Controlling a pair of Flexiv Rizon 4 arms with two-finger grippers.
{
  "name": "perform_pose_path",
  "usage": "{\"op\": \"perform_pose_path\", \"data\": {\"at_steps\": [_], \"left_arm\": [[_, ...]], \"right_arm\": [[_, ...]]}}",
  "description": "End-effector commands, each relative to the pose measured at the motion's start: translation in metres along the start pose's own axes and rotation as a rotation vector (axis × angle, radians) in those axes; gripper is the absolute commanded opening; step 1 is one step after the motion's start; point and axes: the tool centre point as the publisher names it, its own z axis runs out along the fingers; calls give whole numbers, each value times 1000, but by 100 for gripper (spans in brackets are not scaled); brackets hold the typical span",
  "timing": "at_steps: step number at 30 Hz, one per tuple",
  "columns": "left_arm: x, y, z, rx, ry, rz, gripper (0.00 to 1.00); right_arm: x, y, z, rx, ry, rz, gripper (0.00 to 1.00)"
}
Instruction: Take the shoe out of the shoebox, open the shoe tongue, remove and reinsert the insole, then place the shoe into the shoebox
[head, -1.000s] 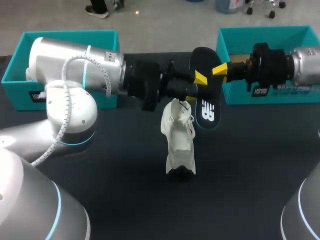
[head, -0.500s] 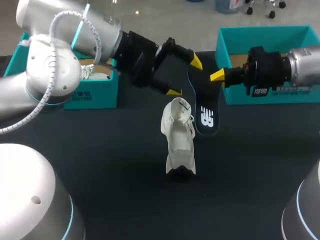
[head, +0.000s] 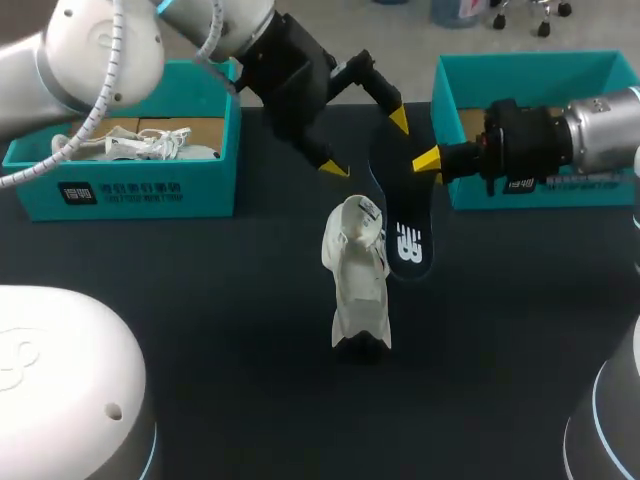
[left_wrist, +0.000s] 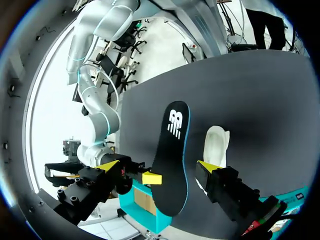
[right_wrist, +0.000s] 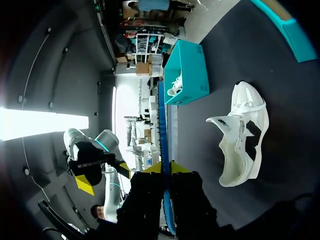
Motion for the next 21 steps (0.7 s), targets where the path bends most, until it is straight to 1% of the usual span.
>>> {"op": "perform_pose_path", "data": {"at_steps": [1,3,7,12,18,21], "left_arm": [[-5,8,-4,-1,411,-3,100],[-4,10,-7,1,469,-14,100],[-1,14,-10,-28,554,-23,100],[-1,18,-12,-48,601,-11,100],[-1,19,-12,-29,644,1,100],[-4,24,-12,-56,658,11,100]], "right_arm": [[-2,3,3,7,-6,4,0],[-3,2,4,9,-6,8,0],[-4,1,5,9,-3,16,0],[-6,0,7,12,2,22,0],[-7,0,11,28,5,25,0],[-7,0,12,31,6,26,0]]}}
